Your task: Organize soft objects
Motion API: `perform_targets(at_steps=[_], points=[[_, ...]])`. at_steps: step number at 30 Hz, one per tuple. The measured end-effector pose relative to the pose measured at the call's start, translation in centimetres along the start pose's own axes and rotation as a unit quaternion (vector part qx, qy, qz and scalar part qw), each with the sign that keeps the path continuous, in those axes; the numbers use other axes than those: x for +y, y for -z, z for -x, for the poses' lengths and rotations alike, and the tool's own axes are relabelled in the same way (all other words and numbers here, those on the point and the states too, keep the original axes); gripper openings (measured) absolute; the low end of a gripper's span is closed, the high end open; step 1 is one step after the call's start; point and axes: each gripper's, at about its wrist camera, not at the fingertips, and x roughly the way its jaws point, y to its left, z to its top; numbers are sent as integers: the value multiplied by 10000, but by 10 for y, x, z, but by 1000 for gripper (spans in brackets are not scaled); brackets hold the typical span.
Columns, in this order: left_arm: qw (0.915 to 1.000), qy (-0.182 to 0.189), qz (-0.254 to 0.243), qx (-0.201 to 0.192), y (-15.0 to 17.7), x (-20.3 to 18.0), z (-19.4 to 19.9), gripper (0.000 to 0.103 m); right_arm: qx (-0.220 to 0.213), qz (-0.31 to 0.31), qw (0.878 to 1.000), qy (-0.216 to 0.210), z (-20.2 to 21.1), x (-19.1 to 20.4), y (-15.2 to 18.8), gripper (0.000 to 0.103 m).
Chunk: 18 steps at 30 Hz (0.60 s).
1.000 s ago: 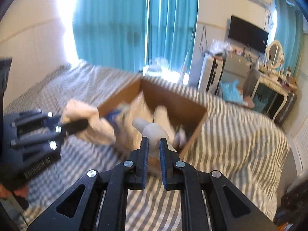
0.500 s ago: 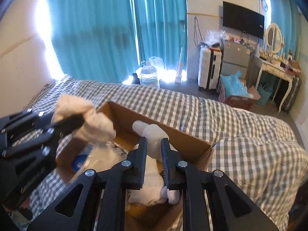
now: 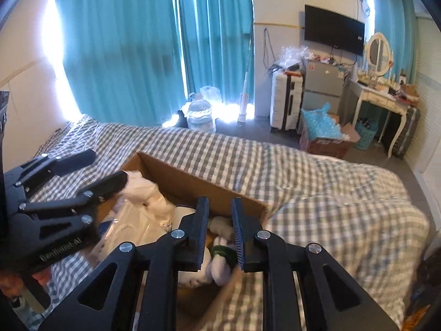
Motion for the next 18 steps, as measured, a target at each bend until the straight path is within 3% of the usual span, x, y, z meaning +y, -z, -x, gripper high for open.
perform_targets(at_steps=[4, 6, 8, 10, 12, 14, 16, 18], points=[[9993, -14, 137, -344, -14, 10, 59, 67, -276, 35, 9995, 143, 63, 6, -11, 19], [9981, -57, 119, -599, -20, 11, 97, 74, -477, 88, 9986, 225, 104, 13, -17, 33], [9961, -89, 35, -878, -23, 9, 133, 74, -641, 67, 9974, 325, 137, 20, -20, 58], [9938, -104, -120, -1099, -27, 8, 167, 75, -871, 30, 9958, 267, 174, 27, -25, 64], [9905, -188, -249, -1338, -29, 6, 200, 84, -966, 64, 9950, 231, 201, 34, -29, 76], [9852, -252, -333, -1662, -27, 5, 233, 86, -1234, 157, 9918, 306, 234, 46, -30, 97], [9808, -241, -324, -1906, -20, 7, 261, 87, -1508, 213, 9876, 380, 259, 56, -28, 103], [9797, -171, -239, -1985, -11, 11, 276, 90, -1664, 219, 9852, 361, 278, 66, -22, 103]])
